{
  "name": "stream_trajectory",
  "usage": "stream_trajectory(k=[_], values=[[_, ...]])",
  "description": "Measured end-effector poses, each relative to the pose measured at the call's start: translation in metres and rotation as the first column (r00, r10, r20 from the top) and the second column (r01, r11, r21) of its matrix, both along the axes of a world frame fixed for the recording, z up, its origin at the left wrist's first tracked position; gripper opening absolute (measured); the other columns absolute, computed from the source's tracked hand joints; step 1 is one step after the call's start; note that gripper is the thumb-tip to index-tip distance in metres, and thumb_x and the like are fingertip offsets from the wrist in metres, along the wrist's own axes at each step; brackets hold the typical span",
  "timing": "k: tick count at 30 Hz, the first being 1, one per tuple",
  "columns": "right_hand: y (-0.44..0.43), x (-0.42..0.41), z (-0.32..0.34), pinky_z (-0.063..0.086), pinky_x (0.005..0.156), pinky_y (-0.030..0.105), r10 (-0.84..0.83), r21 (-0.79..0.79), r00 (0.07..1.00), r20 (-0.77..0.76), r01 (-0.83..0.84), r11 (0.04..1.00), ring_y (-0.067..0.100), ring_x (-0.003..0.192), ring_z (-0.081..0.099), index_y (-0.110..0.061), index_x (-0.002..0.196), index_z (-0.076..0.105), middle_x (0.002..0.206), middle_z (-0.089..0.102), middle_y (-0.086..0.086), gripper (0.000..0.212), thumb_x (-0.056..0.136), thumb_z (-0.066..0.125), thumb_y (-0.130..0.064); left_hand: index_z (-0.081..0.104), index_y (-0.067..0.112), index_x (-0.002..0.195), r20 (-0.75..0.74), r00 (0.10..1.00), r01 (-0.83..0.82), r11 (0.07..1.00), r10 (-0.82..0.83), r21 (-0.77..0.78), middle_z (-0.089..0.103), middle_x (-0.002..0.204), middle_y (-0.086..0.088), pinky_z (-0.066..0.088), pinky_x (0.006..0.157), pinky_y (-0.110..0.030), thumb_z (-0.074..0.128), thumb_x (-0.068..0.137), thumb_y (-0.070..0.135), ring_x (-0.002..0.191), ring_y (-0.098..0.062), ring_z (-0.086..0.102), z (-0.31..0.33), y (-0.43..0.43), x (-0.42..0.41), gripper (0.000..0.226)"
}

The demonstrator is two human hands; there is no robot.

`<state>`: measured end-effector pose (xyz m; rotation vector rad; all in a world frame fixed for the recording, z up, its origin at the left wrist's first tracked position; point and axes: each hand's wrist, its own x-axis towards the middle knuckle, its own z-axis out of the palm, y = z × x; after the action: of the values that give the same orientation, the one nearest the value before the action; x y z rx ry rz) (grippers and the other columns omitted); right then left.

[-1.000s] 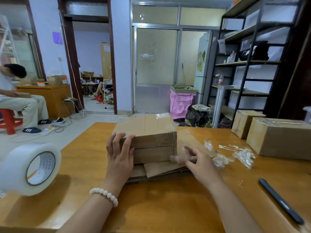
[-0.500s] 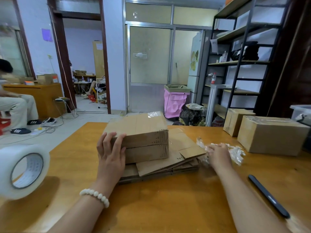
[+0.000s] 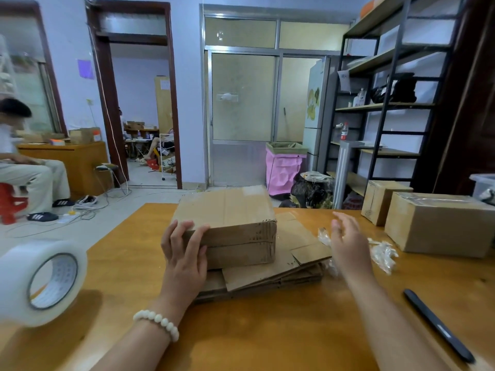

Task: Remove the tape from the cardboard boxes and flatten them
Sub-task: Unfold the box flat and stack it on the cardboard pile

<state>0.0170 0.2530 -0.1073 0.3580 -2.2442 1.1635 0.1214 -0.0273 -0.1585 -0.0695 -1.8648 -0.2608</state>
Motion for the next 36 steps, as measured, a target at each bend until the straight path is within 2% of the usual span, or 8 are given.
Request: stream_trajectory(k=[5,11,16,19,22,29,33,36], values=[[-0.059,0.027,0.024,0.026,0.112,0.034,0.551,-0.271,0.814,0.184,-0.497,0.824,0.006,0.137,0.025,-0.026,0.151,0.018,0.149,0.027,-0.012,0.060,0.098,0.041,-0.043,0.046,0.016,0.125,-0.007,0.999,0.052,0.998,-0.052,-0.019,0.033,0.128,-0.013,0.015,0.119,-0.029,0.047,0.088,0.015,0.130,-0.040,0.024,0.000,0.001,0.001,0.037],[-0.077,0.029,0.029,0.016,0.114,0.040,0.754,-0.467,0.592,0.283,-0.602,0.648,0.018,0.144,0.014,-0.034,0.151,-0.001,0.157,0.009,-0.013,0.091,0.078,0.047,-0.055,0.046,0.017,0.130,0.033,0.999,-0.026,0.999,0.024,0.037,0.030,0.133,-0.012,0.029,0.109,-0.050,0.044,0.092,0.023,0.129,-0.039,0.023,-0.002,-0.002,0.000,0.038],[-0.077,0.043,0.019,0.019,0.113,0.050,0.612,-0.200,0.732,0.298,-0.579,0.790,0.013,0.137,0.013,-0.043,0.145,0.020,0.140,0.011,-0.018,0.088,0.068,0.048,-0.075,0.031,0.020,0.147,0.198,0.969,0.069,0.935,-0.146,0.348,0.020,0.141,0.004,0.024,0.110,-0.044,0.030,0.086,0.080,0.135,-0.019,0.017,0.001,-0.002,0.008,0.086],[-0.077,0.048,0.017,0.024,0.111,0.037,0.597,-0.239,0.782,0.179,-0.554,0.798,0.008,0.131,0.022,-0.036,0.115,0.045,0.132,0.017,-0.018,0.053,0.074,0.054,-0.068,0.013,0.037,0.152,0.201,0.915,0.243,0.876,-0.350,0.416,0.010,0.148,0.019,0.023,0.112,-0.039,0.038,0.072,0.090,0.143,-0.011,0.011,-0.001,-0.006,0.011,0.099],[-0.079,0.044,0.017,0.038,0.104,0.031,0.547,-0.207,0.823,0.155,-0.514,0.832,0.012,0.120,0.041,-0.028,0.117,0.034,0.124,0.039,-0.002,0.053,0.079,0.058,-0.057,0.000,0.056,0.148,0.303,0.887,0.215,0.891,-0.350,0.400,-0.006,0.157,0.024,0.017,0.117,-0.044,0.044,0.061,0.095,0.147,-0.010,0.001,-0.002,-0.004,0.011,0.105],[-0.083,0.056,0.028,0.029,0.084,0.000,0.507,0.113,0.861,-0.036,-0.501,0.858,-0.001,0.101,0.040,-0.026,0.103,0.053,0.112,0.039,-0.007,0.031,0.082,0.069,-0.042,-0.002,0.056,0.147,0.212,0.904,0.259,0.870,-0.371,0.420,0.015,0.158,0.012,0.034,0.113,-0.052,0.052,0.082,0.059,0.146,-0.011,0.018,-0.004,-0.005,0.011,0.085],[-0.088,0.069,0.031,0.018,0.108,0.026,0.567,0.246,0.822,-0.053,-0.540,0.805,-0.004,0.125,0.019,-0.030,0.103,0.051,0.127,0.035,-0.018,0.039,0.078,0.057,-0.060,0.009,0.046,0.152,0.115,0.953,0.260,0.951,-0.281,0.169,0.004,0.160,0.009,0.023,0.111,-0.046,0.049,0.087,0.033,0.149,-0.014,0.005,-0.002,-0.001,0.008,0.078],[-0.094,0.077,0.038,0.023,0.105,0.035,0.523,0.442,0.844,-0.114,-0.428,0.788,-0.001,0.108,0.032,-0.027,0.121,0.053,0.112,0.043,-0.019,0.062,0.079,0.033,-0.068,0.013,0.041,0.153,0.167,0.942,0.275,0.954,-0.292,0.117,0.001,0.162,0.005,0.014,0.114,-0.050,0.053,0.088,0.058,0.150,-0.028,-0.002,-0.003,0.002,0.008,0.077]])
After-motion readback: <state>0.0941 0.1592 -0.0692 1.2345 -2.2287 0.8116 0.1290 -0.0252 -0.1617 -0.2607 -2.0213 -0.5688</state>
